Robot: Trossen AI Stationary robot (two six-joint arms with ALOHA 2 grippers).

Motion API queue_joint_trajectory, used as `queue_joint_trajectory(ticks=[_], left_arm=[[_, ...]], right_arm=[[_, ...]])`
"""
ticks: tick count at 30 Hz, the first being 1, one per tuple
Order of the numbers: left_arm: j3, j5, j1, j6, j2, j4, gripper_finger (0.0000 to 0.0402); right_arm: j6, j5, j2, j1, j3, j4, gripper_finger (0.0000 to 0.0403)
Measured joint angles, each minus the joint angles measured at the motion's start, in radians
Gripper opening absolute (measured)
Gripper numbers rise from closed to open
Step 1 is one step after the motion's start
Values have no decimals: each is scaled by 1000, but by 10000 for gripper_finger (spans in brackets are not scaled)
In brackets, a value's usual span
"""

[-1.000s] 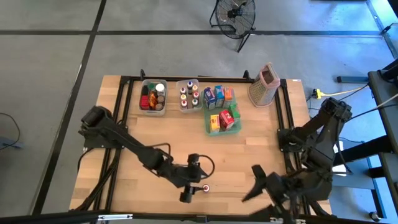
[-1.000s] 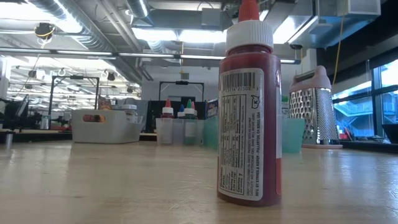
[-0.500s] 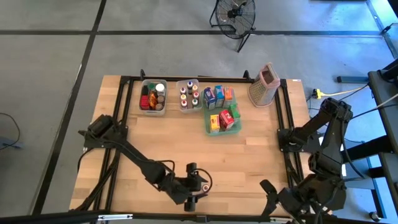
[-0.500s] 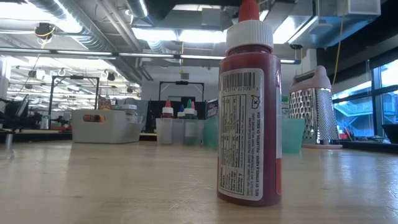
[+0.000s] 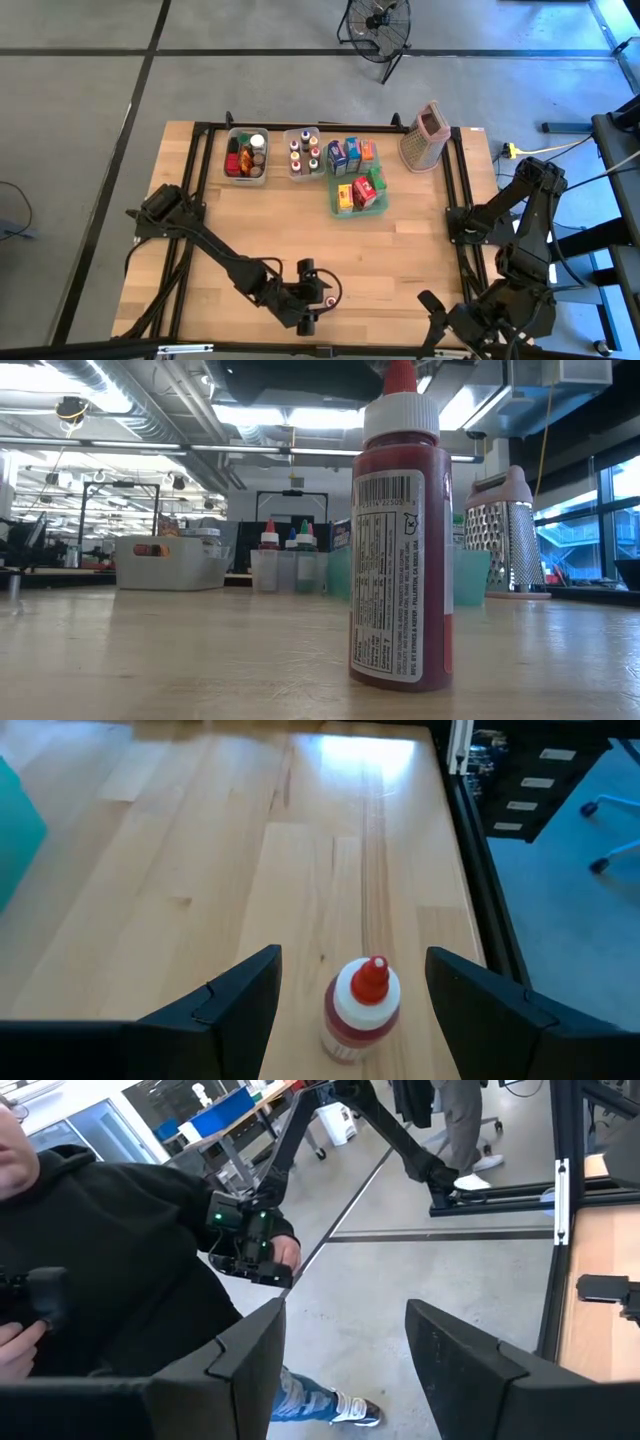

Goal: Pick & Place Kitchen Items
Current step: Put the red food coloring bottle into the transparent bin

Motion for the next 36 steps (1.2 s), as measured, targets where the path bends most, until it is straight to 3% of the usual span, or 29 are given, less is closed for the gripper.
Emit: queue_joint_trajectory(ticks=[36], left_arm=[[0, 1, -3, 7, 31, 33, 244]], right_arm=[[0, 1, -1, -15, 0, -12, 211]])
